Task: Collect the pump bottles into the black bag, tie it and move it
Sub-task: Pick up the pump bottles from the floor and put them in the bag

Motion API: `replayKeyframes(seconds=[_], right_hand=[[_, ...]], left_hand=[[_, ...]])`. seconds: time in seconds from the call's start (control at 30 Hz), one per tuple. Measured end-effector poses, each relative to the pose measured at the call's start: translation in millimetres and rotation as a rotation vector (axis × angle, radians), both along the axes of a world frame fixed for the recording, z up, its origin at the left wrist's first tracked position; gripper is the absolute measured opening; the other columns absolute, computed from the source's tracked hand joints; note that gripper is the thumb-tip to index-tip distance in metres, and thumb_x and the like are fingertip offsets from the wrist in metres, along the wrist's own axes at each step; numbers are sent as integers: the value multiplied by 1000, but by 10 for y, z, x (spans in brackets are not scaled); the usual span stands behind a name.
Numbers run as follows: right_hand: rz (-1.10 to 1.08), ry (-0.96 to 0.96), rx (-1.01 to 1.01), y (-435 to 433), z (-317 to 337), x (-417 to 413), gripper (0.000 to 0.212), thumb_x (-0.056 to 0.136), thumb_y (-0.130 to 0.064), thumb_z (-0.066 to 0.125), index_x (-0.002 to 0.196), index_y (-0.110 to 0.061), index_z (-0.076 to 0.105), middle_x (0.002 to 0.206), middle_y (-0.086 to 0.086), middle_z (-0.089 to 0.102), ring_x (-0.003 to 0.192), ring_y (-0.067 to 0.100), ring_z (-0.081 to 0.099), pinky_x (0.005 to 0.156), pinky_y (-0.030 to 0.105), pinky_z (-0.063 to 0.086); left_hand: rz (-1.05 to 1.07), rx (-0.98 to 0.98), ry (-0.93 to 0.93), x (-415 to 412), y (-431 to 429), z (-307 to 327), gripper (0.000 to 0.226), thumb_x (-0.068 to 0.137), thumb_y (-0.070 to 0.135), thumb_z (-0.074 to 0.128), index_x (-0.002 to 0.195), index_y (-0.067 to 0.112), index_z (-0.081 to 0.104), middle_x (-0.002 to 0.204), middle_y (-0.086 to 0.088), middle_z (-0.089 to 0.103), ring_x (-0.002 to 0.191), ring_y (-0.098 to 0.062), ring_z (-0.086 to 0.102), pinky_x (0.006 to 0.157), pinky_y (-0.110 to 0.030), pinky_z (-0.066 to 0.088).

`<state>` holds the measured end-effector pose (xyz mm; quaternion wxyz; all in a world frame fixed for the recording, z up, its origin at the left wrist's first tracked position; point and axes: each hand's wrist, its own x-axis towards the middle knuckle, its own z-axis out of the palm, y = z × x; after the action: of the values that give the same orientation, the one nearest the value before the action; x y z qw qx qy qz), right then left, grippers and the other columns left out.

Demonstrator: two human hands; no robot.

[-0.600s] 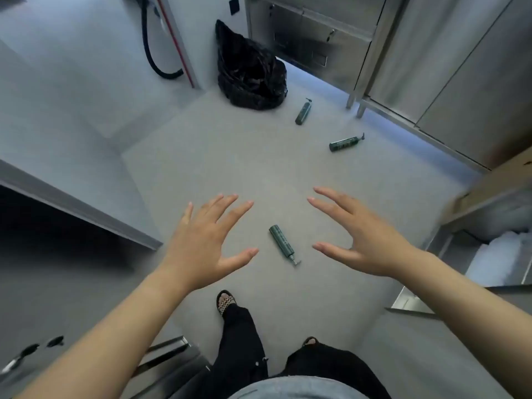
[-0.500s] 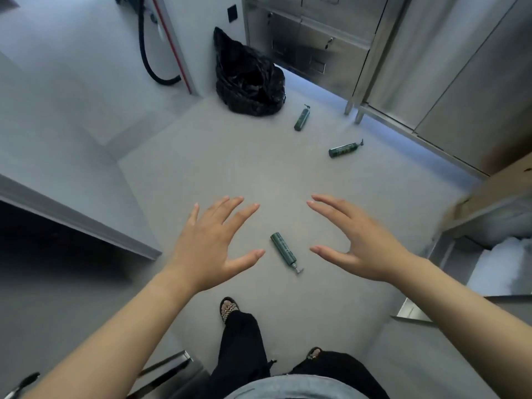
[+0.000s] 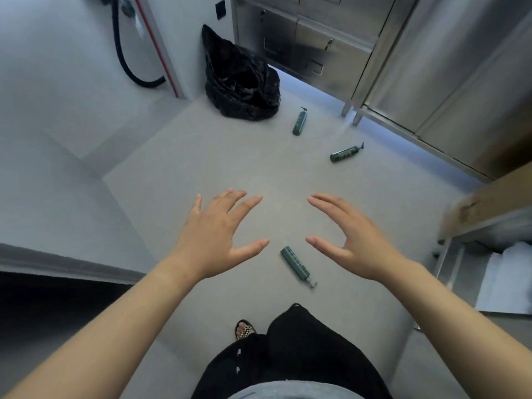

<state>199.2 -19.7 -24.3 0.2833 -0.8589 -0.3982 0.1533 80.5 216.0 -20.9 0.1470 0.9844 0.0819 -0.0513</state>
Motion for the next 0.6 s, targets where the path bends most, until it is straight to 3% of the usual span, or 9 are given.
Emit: replayKeyframes(seconds=[0.1,0.2,0.6], right_hand=[[-47,33,-35,115,-65,230,70,80,-67,41,140,-31,38,146,-10,38,135,9,34,111,31,30],[-87,41,-67,226,-141,528,72,79,-72,36,140,-34,37,146,-13,36,135,6,32,110,26,26],[-286,35,-110,342,32,1761,74,78,-70,36,141,-31,36,148,-10,35,136,9,31,109,22,22]], left_hand=[[-51,-24,23,308,131,-44,80,72,78,26,143,40,27,149,6,36,141,-14,27,114,-55,11],[-113,6,14,736,242,-48,80,72,77,27,142,38,30,147,6,38,138,-14,30,114,-55,14],[-366,87,42,2568,629,158,84,70,79,20,144,39,25,150,5,34,142,-15,24,114,-56,12]])
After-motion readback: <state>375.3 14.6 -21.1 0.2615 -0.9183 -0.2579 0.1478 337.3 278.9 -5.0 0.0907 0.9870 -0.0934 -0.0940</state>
